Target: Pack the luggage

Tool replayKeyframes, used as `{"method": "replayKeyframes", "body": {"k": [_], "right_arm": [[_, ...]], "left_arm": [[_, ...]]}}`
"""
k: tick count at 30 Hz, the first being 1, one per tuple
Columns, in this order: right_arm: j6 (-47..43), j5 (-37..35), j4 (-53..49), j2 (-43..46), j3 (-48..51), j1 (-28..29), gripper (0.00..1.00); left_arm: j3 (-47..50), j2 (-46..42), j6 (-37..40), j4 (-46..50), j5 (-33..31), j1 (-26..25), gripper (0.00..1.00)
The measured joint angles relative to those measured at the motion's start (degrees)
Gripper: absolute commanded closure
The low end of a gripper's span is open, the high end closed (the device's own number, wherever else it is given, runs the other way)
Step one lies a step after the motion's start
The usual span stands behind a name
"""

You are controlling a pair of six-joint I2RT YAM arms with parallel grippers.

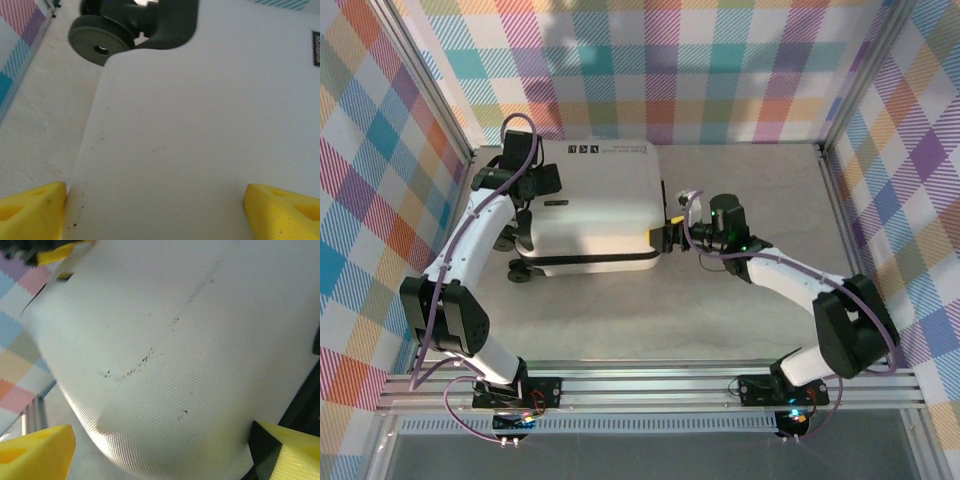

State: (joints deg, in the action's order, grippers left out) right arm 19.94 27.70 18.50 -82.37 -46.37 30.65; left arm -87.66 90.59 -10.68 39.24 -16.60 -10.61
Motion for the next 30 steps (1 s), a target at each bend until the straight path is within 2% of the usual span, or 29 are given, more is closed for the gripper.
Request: {"method": "replayKeyframes", "body": {"k": [5,9,13,21,30], "right_arm": [[-0.39,1.03,-6.29,6.67,2.40,1.95,0.09],[-0.24,3.43,-7.04,10.54,4.28,-1.18,0.11],[0.94,4.17,-5.90,12.26,7.32,-6.10,0.12],[3.87,4.50,-4.46,12.41,11.19,-11.54,0.09],[5.73,6.40,-1.20,9.92,11.58,-12.70,0.09]], "left_arm": [[-1.25,0.00,0.02,1.57,0.72,-0.39,0.12],[-1.44,-1.11,-0.35,2.19,3.87,-2.97,0.12],[-1.27,-4.04,-1.16,3.85,3.93,-5.09,0.12],[8.13,-18.23,-6.38,6.29,-2.67,-4.90,0.10],[21.42,-29.99,-17.53,9.99,-7.43,-2.01,0.06]]}}
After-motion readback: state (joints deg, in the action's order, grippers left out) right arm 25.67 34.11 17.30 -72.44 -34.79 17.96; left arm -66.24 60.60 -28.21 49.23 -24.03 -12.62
